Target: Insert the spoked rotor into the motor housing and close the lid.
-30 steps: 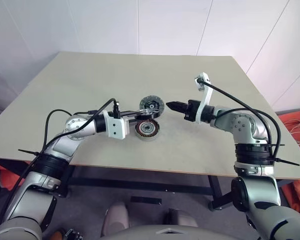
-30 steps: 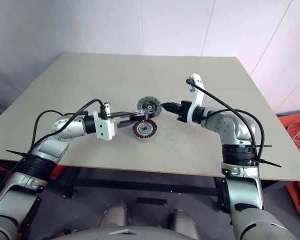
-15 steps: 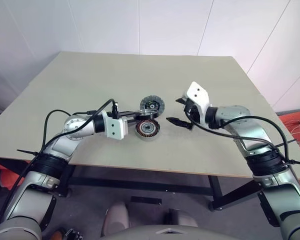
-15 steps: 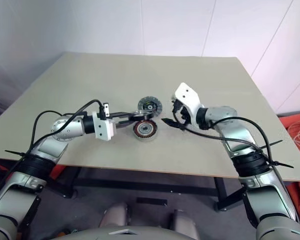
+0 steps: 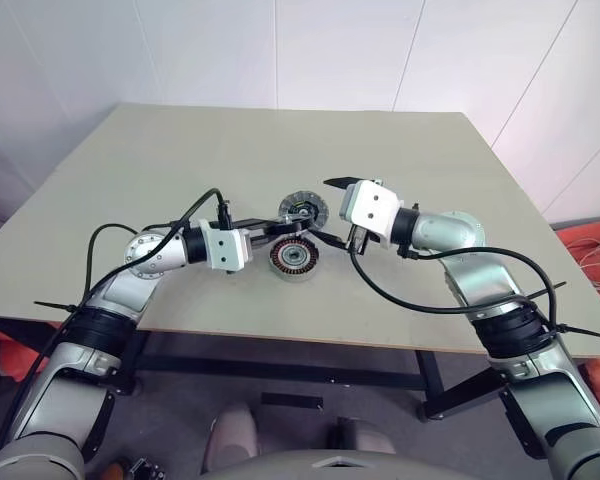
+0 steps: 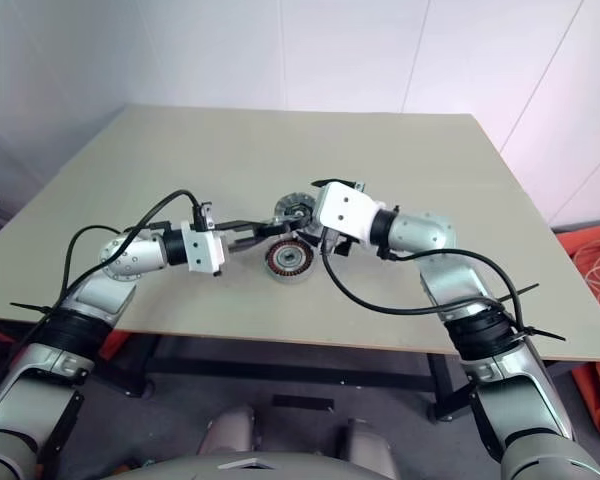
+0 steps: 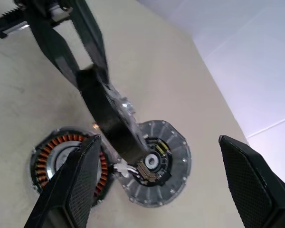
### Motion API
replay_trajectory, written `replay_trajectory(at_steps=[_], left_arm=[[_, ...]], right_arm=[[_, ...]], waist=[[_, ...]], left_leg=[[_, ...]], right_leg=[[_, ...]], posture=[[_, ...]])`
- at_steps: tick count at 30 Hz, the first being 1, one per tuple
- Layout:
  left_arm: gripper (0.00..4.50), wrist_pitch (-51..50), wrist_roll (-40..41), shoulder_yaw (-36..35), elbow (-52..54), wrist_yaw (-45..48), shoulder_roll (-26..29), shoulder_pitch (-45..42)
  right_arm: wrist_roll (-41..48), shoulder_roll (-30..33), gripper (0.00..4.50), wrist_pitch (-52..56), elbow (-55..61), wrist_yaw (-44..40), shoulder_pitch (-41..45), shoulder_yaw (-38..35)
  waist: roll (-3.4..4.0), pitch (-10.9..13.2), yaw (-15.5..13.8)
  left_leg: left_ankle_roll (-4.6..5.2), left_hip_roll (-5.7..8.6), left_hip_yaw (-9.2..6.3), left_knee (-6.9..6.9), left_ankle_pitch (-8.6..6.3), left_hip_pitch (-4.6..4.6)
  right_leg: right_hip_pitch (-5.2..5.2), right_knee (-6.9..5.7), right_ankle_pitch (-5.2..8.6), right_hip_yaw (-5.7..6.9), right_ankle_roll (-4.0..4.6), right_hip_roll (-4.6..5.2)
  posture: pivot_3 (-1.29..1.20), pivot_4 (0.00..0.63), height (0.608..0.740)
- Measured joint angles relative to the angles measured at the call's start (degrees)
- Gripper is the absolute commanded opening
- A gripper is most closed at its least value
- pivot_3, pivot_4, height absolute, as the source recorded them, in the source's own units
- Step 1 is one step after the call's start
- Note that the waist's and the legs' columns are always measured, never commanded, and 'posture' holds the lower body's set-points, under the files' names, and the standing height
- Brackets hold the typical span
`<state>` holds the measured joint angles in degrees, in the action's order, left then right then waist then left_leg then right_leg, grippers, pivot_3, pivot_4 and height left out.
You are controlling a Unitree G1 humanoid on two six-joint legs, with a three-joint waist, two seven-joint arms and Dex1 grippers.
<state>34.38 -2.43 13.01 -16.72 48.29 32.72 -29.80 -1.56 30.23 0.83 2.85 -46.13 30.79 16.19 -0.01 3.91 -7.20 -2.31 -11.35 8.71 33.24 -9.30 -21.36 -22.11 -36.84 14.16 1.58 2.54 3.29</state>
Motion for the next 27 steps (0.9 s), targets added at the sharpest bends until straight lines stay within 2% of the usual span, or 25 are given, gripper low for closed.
replay_trajectory(at_steps=[6,7,9,19,27], left_arm=[[0.43,-0.69,1.15,0.01,0.07,1.14,-0.39,-0.54],[0.43,-0.75,1.16,0.01,0.08,1.31,-0.40,-0.54],[0.43,-0.95,1.18,0.01,0.15,1.55,-0.40,-0.54],[0.43,-1.45,1.86,-0.14,0.68,1.51,-0.46,-0.22],[0.43,-3.08,3.77,-0.15,0.91,1.65,-0.66,0.45]], right_arm=[[-3.99,-0.98,4.50,-4.27,-0.74,0.66,-0.07,1.70],[-4.25,-1.12,4.31,-4.58,-1.11,0.84,-0.07,1.81],[-4.93,-1.39,3.86,-5.08,-1.93,1.32,-0.07,1.84],[-7.74,-1.01,0.45,-8.58,-4.72,2.51,0.26,1.81],[-8.26,-1.21,0.38,-9.18,-4.79,2.67,0.34,1.81]], waist=[[0.00,0.00,0.05],[0.00,0.00,0.06],[0.00,0.00,0.05],[0.00,0.00,0.07],[0.00,0.00,0.08]], left_leg=[[0.00,0.00,0.00,0.00,0.00,0.00],[0.00,0.00,0.00,0.00,0.00,0.00],[0.00,0.00,-0.01,0.00,0.00,0.00],[0.00,-0.01,0.00,0.00,0.00,0.00],[0.02,-0.01,0.00,0.01,-0.01,0.01]], right_leg=[[0.00,0.00,0.00,0.00,0.00,0.00],[0.00,0.00,0.00,0.00,0.00,0.00],[0.00,0.00,0.00,0.00,0.00,0.00],[0.00,0.00,0.00,0.00,0.00,-0.01],[0.01,0.00,0.00,0.00,0.00,-0.01]], posture=[[0.00,0.000,0.740],[0.00,0.000,0.740],[0.00,0.000,0.740],[0.00,0.000,0.740],[0.00,0.000,0.740]])
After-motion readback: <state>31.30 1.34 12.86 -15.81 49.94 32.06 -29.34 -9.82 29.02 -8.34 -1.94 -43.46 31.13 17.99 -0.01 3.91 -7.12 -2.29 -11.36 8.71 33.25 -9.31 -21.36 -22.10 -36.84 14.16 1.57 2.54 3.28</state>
